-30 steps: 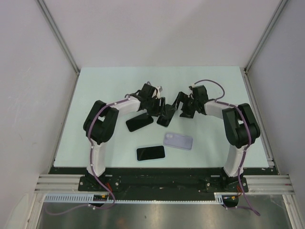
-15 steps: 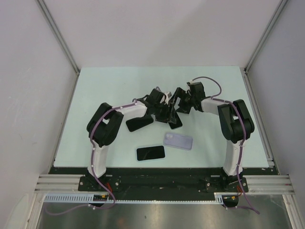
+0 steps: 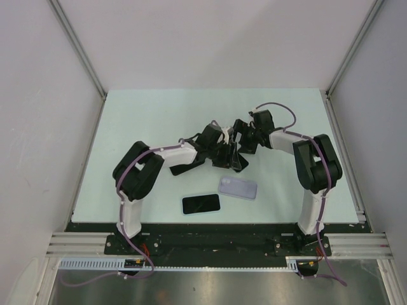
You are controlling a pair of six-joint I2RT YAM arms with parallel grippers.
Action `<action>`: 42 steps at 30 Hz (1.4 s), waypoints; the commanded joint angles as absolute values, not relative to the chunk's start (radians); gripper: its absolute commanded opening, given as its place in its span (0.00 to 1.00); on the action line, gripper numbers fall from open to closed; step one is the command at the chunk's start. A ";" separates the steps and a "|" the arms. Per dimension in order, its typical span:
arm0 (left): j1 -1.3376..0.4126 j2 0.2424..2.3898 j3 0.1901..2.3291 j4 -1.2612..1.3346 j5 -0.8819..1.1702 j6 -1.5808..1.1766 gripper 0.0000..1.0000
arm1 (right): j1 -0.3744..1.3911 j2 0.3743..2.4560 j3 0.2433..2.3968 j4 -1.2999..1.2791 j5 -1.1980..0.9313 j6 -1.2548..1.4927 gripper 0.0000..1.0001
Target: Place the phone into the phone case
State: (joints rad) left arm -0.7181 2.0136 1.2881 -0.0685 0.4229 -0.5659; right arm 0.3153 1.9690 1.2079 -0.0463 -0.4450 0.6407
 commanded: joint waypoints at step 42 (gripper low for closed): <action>-0.581 2.033 1.390 -0.137 0.592 -0.417 0.64 | 0.347 1.809 0.850 0.054 -0.514 0.678 0.99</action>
